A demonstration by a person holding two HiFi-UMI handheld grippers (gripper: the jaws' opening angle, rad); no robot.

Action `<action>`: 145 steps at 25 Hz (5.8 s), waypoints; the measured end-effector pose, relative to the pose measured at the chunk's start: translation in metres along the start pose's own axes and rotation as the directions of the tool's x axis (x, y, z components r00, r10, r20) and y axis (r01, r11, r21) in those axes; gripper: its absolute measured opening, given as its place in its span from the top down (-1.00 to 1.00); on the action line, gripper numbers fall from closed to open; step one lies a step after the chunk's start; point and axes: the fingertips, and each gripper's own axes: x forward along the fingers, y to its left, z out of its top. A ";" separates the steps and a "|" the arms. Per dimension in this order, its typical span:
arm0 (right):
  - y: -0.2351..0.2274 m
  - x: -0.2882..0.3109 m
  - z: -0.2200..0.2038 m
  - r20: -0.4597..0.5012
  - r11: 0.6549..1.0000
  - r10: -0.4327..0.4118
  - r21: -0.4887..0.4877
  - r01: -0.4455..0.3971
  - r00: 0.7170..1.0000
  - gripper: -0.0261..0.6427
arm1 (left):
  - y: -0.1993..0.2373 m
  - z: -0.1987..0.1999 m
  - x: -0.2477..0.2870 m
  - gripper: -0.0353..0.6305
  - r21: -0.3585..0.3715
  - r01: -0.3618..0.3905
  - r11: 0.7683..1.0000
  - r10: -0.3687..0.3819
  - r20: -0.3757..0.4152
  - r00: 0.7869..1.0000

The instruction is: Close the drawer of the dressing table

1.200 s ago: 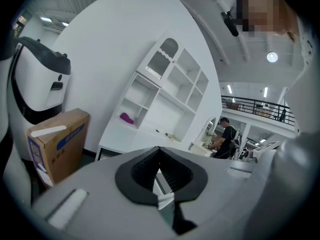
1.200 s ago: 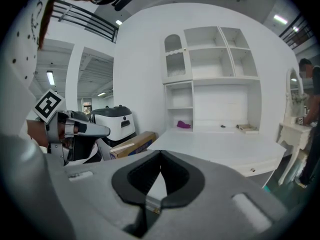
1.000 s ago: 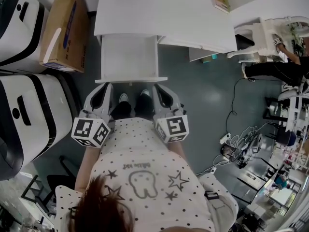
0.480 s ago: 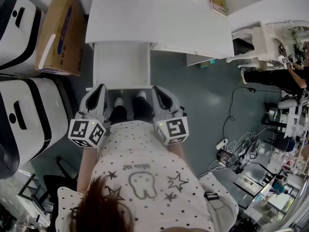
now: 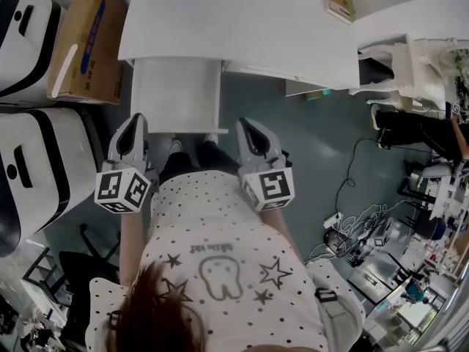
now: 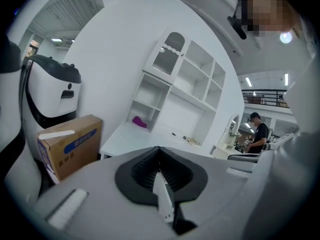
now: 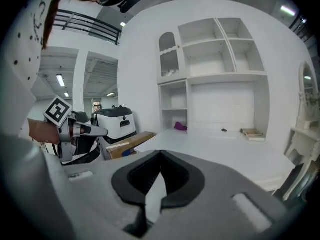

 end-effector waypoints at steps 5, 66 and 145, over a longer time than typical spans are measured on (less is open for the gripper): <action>-0.035 -0.004 -0.002 0.016 1.000 0.023 0.001 -0.023 1.000 0.94 | 0.003 0.001 0.011 0.91 0.025 -0.077 0.997 0.077 0.026 0.997; -0.018 -0.016 0.001 -0.015 0.950 0.172 -0.263 -0.170 0.985 0.93 | 0.072 -0.338 0.030 0.52 0.042 -0.100 0.994 0.095 -0.782 0.616; -0.025 0.043 0.015 -0.105 0.992 0.005 -0.123 -0.018 0.994 0.93 | 0.091 -0.322 0.133 0.67 0.075 -0.002 0.997 0.062 -0.807 0.587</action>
